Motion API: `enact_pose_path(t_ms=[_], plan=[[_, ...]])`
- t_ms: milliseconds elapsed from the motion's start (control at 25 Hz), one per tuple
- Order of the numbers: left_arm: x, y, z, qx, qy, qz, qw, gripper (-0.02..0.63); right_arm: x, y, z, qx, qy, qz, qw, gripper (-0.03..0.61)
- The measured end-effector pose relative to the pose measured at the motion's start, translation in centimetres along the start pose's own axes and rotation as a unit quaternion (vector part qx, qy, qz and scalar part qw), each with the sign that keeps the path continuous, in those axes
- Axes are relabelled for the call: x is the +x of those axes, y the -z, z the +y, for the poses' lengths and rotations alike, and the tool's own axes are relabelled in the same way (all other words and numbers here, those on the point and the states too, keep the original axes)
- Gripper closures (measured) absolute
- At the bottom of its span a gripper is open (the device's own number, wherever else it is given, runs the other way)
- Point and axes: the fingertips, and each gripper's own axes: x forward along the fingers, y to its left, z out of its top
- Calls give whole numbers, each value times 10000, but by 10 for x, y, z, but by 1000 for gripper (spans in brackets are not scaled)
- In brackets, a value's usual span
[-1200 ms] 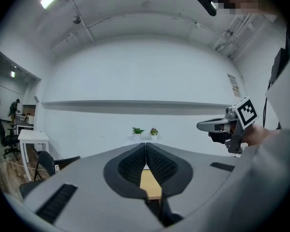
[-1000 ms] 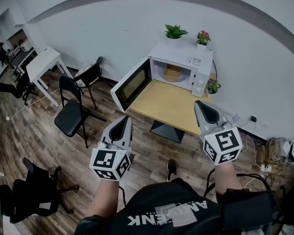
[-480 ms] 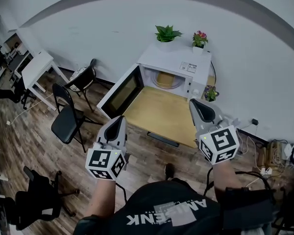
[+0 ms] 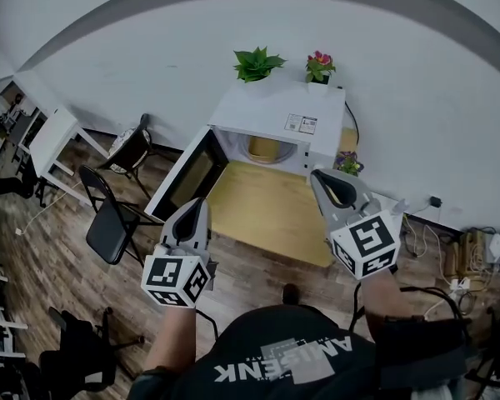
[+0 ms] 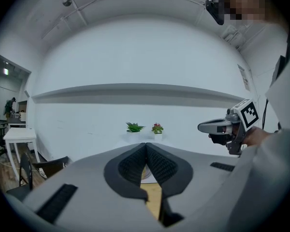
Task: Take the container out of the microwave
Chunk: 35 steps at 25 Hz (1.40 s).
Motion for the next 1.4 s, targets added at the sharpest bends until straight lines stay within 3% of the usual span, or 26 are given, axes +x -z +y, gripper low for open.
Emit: enact_pose_path(t_ms=[440, 960, 1120, 1400], plan=[[61, -1, 13, 99, 227, 167, 9996, 612, 40, 4, -39, 12, 70, 35, 10000, 572], [97, -10, 91, 84, 1016, 25, 9948, 612, 109, -21, -27, -121, 833, 222, 9962, 571], [107, -7, 108, 85, 1336, 96, 9909, 552, 127, -22, -26, -138, 1061, 344, 9937, 558], [119, 0, 143, 35, 1541, 140, 9879, 519, 159, -17, -10, -302, 1076, 539, 9923, 517]])
